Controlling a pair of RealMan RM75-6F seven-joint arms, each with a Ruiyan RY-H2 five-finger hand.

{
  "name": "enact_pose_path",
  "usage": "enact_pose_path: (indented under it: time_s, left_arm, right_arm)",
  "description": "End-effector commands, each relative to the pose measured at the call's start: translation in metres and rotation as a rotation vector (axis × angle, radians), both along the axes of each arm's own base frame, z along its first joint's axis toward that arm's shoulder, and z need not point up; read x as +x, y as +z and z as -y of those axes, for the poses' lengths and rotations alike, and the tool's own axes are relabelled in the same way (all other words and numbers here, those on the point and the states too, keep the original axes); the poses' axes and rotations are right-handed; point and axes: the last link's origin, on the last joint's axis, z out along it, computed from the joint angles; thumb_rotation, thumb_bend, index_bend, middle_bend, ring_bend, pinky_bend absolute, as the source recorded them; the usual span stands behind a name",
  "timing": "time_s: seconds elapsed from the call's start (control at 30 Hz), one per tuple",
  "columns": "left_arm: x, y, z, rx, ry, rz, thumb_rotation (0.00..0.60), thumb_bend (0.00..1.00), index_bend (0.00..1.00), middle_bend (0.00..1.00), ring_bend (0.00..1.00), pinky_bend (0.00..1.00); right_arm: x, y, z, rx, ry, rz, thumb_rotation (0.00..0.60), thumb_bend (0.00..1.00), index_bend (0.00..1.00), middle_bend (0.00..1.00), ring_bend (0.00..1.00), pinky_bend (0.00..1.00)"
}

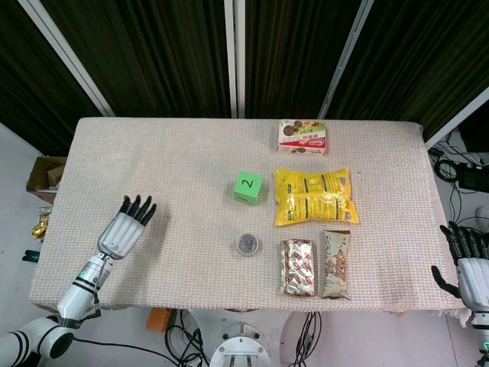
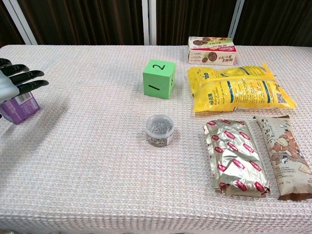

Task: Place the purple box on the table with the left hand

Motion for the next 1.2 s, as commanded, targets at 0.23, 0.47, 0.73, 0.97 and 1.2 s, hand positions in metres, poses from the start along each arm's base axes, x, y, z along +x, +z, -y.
enact_pose_path:
  time_s: [0.23, 0.47, 0.73, 0.97, 1.2]
  left_arm:
    - [-0.002, 0.054, -0.003, -0.006, 0.217, 0.416, 0.6, 0.19, 0.0, 0.02, 0.09, 0.2]
    - [-0.039, 0.077, -0.024, -0.094, 0.35, 0.616, 0.6, 0.19, 0.0, 0.05, 0.09, 0.2]
    - [-0.057, 0.068, -0.037, -0.23, 0.519, 0.9, 0.6, 0.19, 0.0, 0.1, 0.09, 0.21]
    - [-0.068, 0.069, -0.05, -0.283, 0.548, 0.967, 0.6, 0.19, 0.0, 0.16, 0.09, 0.21]
    - [-0.064, 0.067, -0.058, -0.31, 0.517, 0.997, 0.6, 0.19, 0.0, 0.17, 0.09, 0.21]
  right_arm:
    - [0.001, 0.007, -0.001, -0.018, 0.005, 0.002, 0.6, 0.27, 0.0, 0.0, 0.0, 0.0]
    - [0.015, 0.01, -0.004, 0.022, 0.047, 0.086, 0.6, 0.27, 0.0, 0.0, 0.0, 0.0]
    - [0.026, 0.015, -0.006, 0.059, 0.053, 0.137, 0.6, 0.27, 0.0, 0.0, 0.0, 0.0]
    - [0.03, 0.012, -0.007, 0.065, 0.047, 0.121, 0.6, 0.27, 0.0, 0.0, 0.0, 0.0]
    - [0.034, 0.008, -0.005, 0.075, 0.048, 0.106, 0.6, 0.27, 0.0, 0.0, 0.0, 0.0]
